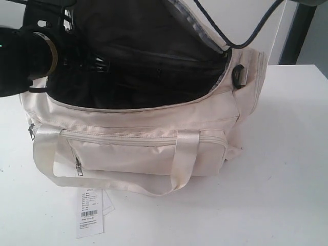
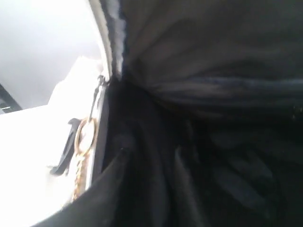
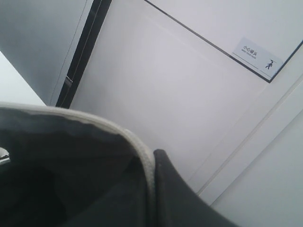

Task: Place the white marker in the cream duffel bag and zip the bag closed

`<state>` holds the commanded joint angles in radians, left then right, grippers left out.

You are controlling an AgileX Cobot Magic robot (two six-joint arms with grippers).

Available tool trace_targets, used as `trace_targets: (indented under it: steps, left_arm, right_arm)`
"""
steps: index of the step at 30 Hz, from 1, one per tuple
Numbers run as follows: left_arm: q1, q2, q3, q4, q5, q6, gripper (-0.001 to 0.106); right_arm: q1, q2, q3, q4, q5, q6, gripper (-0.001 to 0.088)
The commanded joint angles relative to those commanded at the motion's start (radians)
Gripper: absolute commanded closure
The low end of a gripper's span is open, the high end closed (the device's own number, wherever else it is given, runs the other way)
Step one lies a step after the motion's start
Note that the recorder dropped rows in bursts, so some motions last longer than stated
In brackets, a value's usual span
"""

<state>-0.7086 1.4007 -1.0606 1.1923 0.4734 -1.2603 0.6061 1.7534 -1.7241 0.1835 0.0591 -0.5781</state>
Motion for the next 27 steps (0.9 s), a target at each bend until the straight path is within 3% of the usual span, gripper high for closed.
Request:
trace_targets:
  steps: [2,6,13,19,21,23,25,26,27]
  left_arm:
    - [0.000,-0.020,0.000,-0.089,0.033,0.168,0.105]
    - [0.000,-0.070,0.000,-0.176,0.070,0.353,0.105]
    - [0.000,-0.172,0.000,-0.209,0.168,0.499,0.105]
    - [0.003,-0.222,0.000,-0.211,0.229,0.518,0.105]
    - [0.023,-0.228,0.002,-0.227,0.236,0.518,0.105]
    - [0.081,-0.230,0.002,-0.262,0.246,0.556,0.105]
    - [0.159,-0.235,0.002,-0.354,0.232,0.642,0.105]
    - [0.224,-0.235,0.002,-0.465,0.213,0.732,0.105]
    - [0.250,-0.235,0.002,-0.520,0.205,0.778,0.105]
  right_arm:
    - [0.000,0.000,0.000,0.000,0.000,0.000,0.0868]
    - [0.000,0.000,0.000,0.000,0.000,0.000,0.0868]
    - [0.000,0.000,0.000,0.000,0.000,0.000,0.0868]
    - [0.000,0.000,0.000,0.000,0.000,0.000,0.0868]
    - [0.000,0.000,0.000,0.000,0.000,0.000,0.0868]
    - [0.000,0.000,0.000,0.000,0.000,0.000,0.0868]
    - [0.000,0.000,0.000,0.000,0.000,0.000,0.0868]
    - [0.000,0.000,0.000,0.000,0.000,0.000,0.0868]
    - [0.000,0.000,0.000,0.000,0.000,0.000,0.0868]
